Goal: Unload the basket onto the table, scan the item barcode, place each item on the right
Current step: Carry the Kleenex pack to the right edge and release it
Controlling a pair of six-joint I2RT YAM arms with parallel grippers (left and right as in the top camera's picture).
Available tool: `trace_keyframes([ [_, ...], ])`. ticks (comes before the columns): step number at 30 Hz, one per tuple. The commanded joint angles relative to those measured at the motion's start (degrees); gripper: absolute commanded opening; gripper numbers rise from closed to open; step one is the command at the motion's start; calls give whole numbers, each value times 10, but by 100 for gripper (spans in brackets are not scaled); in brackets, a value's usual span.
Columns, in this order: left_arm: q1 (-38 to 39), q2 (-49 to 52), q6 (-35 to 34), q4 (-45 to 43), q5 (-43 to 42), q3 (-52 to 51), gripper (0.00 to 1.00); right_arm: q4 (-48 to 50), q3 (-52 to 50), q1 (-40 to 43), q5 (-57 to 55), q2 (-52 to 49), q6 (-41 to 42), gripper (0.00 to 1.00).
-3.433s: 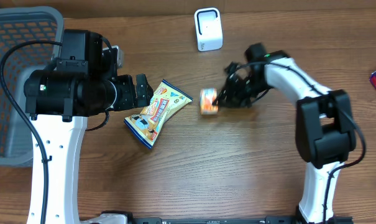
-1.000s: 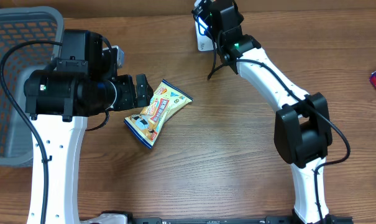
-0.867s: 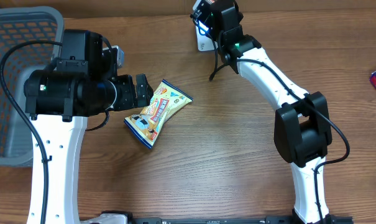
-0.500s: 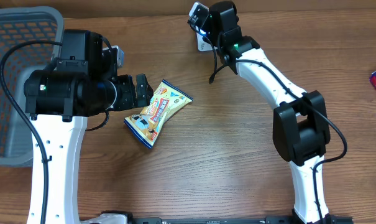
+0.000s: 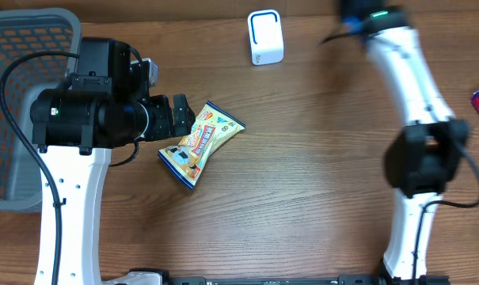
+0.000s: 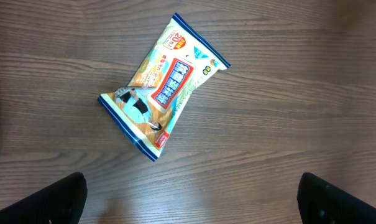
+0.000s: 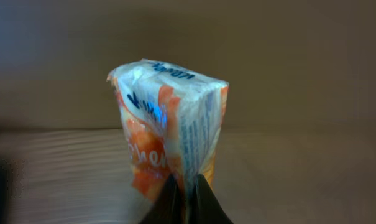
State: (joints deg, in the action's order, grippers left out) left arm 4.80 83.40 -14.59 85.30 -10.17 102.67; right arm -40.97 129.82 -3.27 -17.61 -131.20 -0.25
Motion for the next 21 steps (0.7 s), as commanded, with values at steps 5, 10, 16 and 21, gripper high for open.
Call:
trace_keyframes([
  [5, 1, -1, 4, -1, 5, 1, 100, -188, 17, 239, 11, 25, 277, 4],
  [10, 1, -1, 4, -1, 5, 1, 100, -261, 14, 406, 64, 24, 309, 4],
  [16, 1, -1, 4, -1, 5, 1, 100, -288, 6, 516, 102, 22, 309, 4],
  [21, 1, -1, 4, -1, 5, 1, 100, -284, -33, 560, 101, 21, 309, 4],
])
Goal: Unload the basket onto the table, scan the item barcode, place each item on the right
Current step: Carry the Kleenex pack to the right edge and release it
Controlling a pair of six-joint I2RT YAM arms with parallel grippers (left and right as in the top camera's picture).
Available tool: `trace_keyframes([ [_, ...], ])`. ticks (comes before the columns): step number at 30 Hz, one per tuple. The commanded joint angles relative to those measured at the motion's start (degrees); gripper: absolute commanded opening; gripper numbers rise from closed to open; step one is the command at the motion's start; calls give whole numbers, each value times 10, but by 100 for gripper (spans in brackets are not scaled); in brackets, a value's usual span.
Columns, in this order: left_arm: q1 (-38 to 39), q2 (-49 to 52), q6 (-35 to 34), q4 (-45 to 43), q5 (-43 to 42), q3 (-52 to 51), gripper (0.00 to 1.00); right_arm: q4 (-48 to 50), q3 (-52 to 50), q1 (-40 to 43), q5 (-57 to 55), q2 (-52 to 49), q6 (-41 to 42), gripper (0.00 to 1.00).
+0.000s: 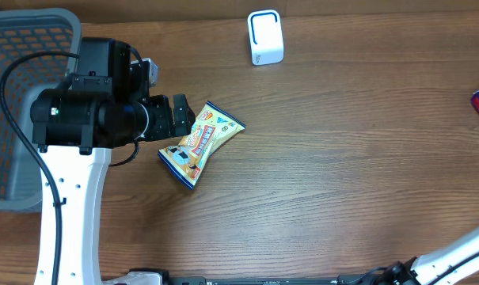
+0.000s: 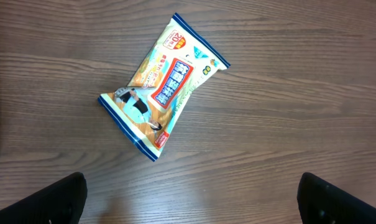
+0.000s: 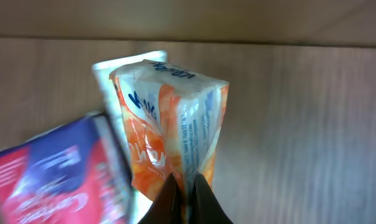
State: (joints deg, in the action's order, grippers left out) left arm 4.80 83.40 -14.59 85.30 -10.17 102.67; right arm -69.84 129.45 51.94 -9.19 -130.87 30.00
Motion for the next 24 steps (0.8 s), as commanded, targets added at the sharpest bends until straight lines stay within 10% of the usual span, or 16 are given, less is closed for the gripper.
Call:
trace_keyframes([
  [1, 1, -1, 4, -1, 5, 1, 100, 10, -40, 14, 18, 17, 7, 4],
  [6, 1, -1, 4, -1, 5, 1, 100, 38, -87, 18, 43, 17, 0, 13],
  [10, 1, -1, 4, -1, 5, 1, 100, 38, -88, 13, 44, 18, 0, 79],
  [17, 1, -1, 4, -1, 5, 1, 100, 16, -33, 14, 150, 59, 0, 85],
  [24, 1, -1, 4, -1, 5, 1, 100, 28, 1, -48, 561, 112, -55, 81],
])
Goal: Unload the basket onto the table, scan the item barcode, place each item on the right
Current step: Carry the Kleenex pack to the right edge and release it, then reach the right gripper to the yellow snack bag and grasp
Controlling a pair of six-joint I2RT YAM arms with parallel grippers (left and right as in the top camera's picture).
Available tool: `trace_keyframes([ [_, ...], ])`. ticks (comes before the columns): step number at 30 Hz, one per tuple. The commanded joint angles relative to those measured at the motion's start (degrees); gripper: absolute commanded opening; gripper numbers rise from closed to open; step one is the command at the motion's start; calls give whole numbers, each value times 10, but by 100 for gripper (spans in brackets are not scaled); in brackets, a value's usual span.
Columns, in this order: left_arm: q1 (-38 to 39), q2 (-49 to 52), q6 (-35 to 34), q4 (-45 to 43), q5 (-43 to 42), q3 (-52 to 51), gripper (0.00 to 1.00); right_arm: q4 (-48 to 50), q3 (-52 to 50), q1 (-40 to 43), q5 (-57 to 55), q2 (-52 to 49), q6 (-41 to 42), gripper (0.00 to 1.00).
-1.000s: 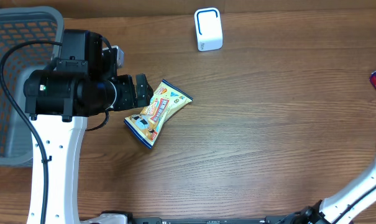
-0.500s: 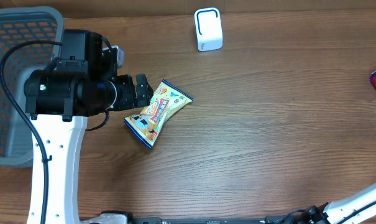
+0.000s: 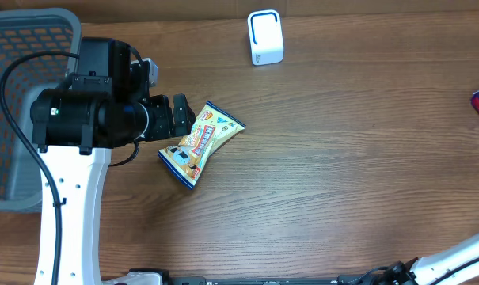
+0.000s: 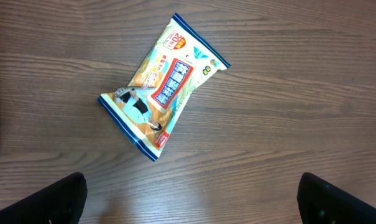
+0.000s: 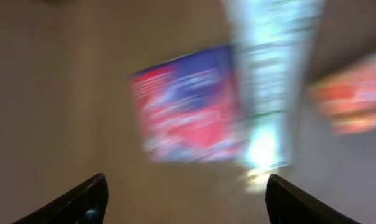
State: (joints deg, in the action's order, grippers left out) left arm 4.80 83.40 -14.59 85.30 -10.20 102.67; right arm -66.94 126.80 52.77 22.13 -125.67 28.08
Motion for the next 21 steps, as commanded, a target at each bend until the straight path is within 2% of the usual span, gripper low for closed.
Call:
trace_keyframes([
  [1, 1, -1, 4, -1, 6, 1, 100, -9, 28, -78, 268, 60, -50, 81],
  [6, 1, -1, 4, -1, 6, 1, 100, -61, 5, -226, 260, 60, -145, 85],
  [11, 1, -1, 4, -1, 6, 1, 100, -45, -59, -414, 189, 58, -150, 94],
  [12, 1, -1, 4, -1, 6, 1, 100, -32, -75, -450, 181, 58, -149, 90],
  [13, 1, -1, 4, -1, 6, 1, 100, -4, -104, -510, 174, 58, -142, 77],
  [16, 1, -1, 4, -1, 6, 1, 100, 76, -166, -613, 172, 57, -96, 53],
  [17, 1, -1, 4, -1, 6, 1, 100, 103, -184, -640, 167, 57, -79, 39],
  [18, 1, -1, 4, -1, 6, 1, 100, 137, -205, -668, 160, 57, -60, 31],
  [20, 1, -1, 4, -1, 6, 1, 100, 189, -236, -715, 148, 57, -36, 17],
  [21, 1, -1, 4, -1, 6, 1, 100, 211, -250, -735, 144, 57, -25, 14],
])
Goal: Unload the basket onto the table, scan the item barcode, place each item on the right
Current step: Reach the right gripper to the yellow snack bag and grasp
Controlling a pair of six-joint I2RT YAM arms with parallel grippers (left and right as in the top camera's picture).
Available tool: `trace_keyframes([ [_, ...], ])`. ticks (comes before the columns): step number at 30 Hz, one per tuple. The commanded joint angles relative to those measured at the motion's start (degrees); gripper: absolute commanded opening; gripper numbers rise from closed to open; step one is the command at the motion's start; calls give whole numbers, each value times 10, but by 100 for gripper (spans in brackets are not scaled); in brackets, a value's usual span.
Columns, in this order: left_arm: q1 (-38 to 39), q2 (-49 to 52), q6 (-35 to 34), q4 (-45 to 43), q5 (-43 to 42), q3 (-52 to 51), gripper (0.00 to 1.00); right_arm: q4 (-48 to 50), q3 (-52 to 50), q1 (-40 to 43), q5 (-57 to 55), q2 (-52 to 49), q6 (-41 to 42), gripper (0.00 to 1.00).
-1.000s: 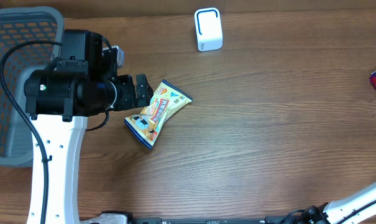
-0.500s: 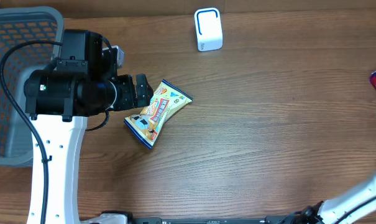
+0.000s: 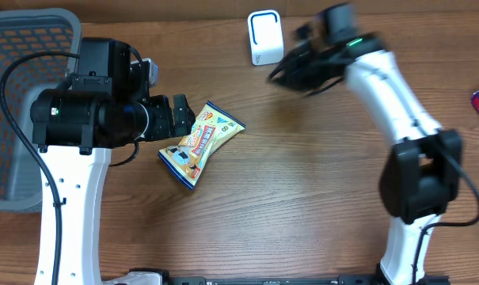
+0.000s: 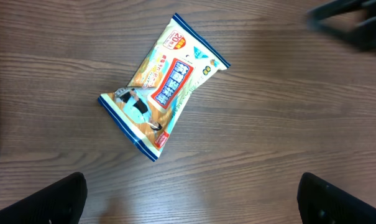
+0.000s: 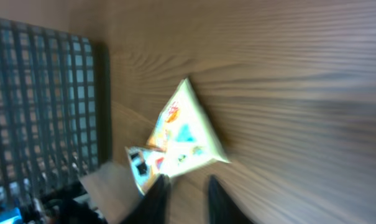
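Note:
A yellow snack packet with blue ends [image 3: 200,142] lies flat on the wooden table, also seen in the left wrist view [image 4: 163,112] and blurred in the right wrist view [image 5: 181,140]. My left gripper [image 3: 182,115] hangs just left of it, open and empty [image 4: 194,208]. My right gripper [image 3: 282,73], blurred, is in the air right of the white scanner [image 3: 264,37], up and right of the packet. Its fingers [image 5: 188,199] stand a little apart with only table between them.
A grey mesh basket [image 3: 17,95] stands at the table's left edge and shows in the right wrist view [image 5: 45,106]. A red and blue packet lies at the far right edge. Bare wood spans the middle and front.
My right arm, then almost out of the overhead view with its jaws wide over packets at the far right, now reaches in beside the scanner, facing the snack packet, jaws narrower. The left arm is unchanged.
My right gripper was first shut on an orange and white pack near the table's far right. Then it held that pack over other packets off to the right. Then it stood wide open without the pack. Now it is over the table. The snack packet and left arm never moved.

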State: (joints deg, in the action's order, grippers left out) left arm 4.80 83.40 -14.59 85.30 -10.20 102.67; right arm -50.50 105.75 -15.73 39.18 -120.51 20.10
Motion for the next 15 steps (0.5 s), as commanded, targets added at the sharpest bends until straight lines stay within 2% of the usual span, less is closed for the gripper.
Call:
trace_keyframes([
  [1, 1, -1, 4, -1, 6, 1, 100, 78, -58, -80, -31, 3, 61, 13],
  [6, 1, -1, 4, -1, 6, 1, 100, 125, -80, -150, -71, -15, 92, 15],
  [12, 1, -1, 4, -1, 6, 1, 100, 204, -80, -187, -65, -58, 102, 11],
  [15, 1, -1, 4, -1, 6, 1, 100, 213, -80, -198, -68, -80, 116, 11],
])
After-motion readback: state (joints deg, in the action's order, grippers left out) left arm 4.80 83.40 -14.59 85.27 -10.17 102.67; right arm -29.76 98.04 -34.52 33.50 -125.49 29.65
